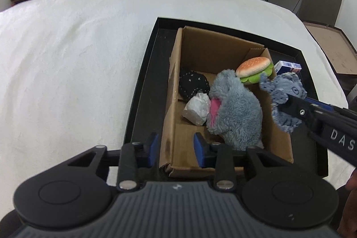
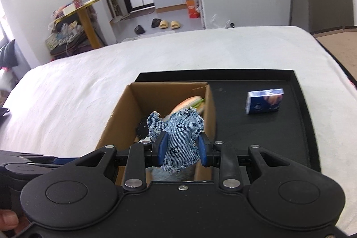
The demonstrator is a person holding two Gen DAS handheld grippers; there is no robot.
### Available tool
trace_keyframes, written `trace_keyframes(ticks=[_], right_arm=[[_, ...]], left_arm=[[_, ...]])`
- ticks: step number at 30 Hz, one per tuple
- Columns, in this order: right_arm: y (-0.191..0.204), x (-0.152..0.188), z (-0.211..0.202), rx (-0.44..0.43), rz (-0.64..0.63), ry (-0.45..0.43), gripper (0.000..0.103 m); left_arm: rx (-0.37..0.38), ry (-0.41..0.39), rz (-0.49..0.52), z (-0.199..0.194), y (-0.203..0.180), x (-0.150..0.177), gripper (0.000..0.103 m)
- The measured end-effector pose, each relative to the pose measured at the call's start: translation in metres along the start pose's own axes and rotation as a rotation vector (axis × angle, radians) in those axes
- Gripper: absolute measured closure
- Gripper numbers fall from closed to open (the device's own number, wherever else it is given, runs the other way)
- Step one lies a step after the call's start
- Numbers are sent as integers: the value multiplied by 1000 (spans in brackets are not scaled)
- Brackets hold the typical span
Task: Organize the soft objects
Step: 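Carry the blue denim plush into the box with the right tool and release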
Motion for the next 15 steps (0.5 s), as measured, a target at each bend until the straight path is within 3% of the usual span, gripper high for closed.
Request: trace_keyframes(ticks=[10,15], right_arm=[[30,5,17,-66,-18,68,73],[44,6,23,-97,-16,88,72]], left_arm=[[42,52,-42,15,9,3,88],[56,50,-53,17,11,2,91]])
Point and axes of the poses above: each gripper's, at about its wrist camera, not at the fingertips, and z roughly the way its jaws point, y to its left, x to its underside, the point moved 7 cm from there along z, roughly the way its jaws point, and after that the axes turned 6 degrees about z, right-handed, at the moved point
